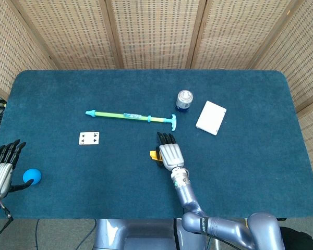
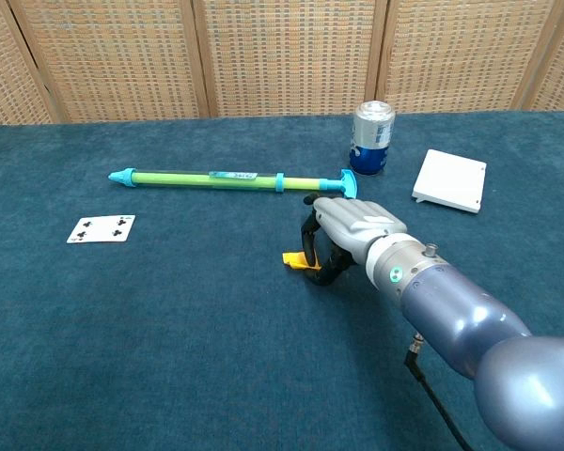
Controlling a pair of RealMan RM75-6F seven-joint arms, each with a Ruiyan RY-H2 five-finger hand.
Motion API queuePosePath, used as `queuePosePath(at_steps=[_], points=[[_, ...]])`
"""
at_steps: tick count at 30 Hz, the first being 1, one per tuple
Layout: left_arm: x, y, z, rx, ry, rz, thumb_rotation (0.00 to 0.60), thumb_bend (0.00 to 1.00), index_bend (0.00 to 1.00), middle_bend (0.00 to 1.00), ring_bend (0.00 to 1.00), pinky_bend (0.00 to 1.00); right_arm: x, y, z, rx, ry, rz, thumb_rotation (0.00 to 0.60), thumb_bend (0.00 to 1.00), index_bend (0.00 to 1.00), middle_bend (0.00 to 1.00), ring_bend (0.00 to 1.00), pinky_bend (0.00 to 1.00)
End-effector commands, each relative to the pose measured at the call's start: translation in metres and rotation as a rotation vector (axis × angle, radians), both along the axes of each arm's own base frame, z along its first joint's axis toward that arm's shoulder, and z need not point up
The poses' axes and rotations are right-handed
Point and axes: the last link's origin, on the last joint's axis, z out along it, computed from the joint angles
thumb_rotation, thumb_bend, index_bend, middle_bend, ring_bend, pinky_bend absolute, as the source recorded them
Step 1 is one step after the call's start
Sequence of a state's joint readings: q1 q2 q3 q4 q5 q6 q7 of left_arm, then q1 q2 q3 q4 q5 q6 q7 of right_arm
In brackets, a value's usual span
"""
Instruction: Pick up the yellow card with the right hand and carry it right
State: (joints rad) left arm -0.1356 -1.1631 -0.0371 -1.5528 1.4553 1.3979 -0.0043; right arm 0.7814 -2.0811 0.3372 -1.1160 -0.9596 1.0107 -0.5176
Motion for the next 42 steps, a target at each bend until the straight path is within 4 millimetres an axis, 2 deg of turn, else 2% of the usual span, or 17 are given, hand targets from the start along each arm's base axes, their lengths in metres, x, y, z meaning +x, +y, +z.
queuePosePath(at_steps=[1, 18, 29, 37, 42], points=[[0.0, 0.0, 0.0, 0.001, 0.0, 0.0, 0.6, 0.17, 0.0, 0.0, 0.0, 0.0, 0.001, -0.001, 0.002, -0.004, 0.001, 0.002, 0.6, 0.61, 0.62, 0.08, 0.0, 0.0], [0.0, 0.0, 0.0, 0.0, -0.002, 0.0, 0.6, 0.17, 0.0, 0.0, 0.0, 0.0, 0.006, -0.009, 0.012, -0.031, -0.014, 0.009, 0.6, 0.62, 0.55, 0.04, 0.0, 0.0], [-0.002, 0.002, 0.002, 0.006, -0.007, 0.007, 0.6, 0.17, 0.0, 0.0, 0.0, 0.0, 0.02, -0.031, 0.024, -0.071, -0.028, 0.021, 0.6, 0.62, 0.56, 0.05, 0.0, 0.0], [-0.004, 0.003, 0.003, 0.01, -0.014, 0.013, 0.6, 0.17, 0.0, 0.0, 0.0, 0.0, 0.029, -0.041, 0.024, -0.084, -0.023, 0.032, 0.6, 0.61, 0.56, 0.06, 0.0, 0.0], [-0.005, 0.003, 0.005, 0.011, -0.017, 0.015, 0.6, 0.17, 0.0, 0.0, 0.0, 0.0, 0.041, -0.052, 0.039, -0.135, -0.042, 0.044, 0.6, 0.61, 0.57, 0.06, 0.0, 0.0]])
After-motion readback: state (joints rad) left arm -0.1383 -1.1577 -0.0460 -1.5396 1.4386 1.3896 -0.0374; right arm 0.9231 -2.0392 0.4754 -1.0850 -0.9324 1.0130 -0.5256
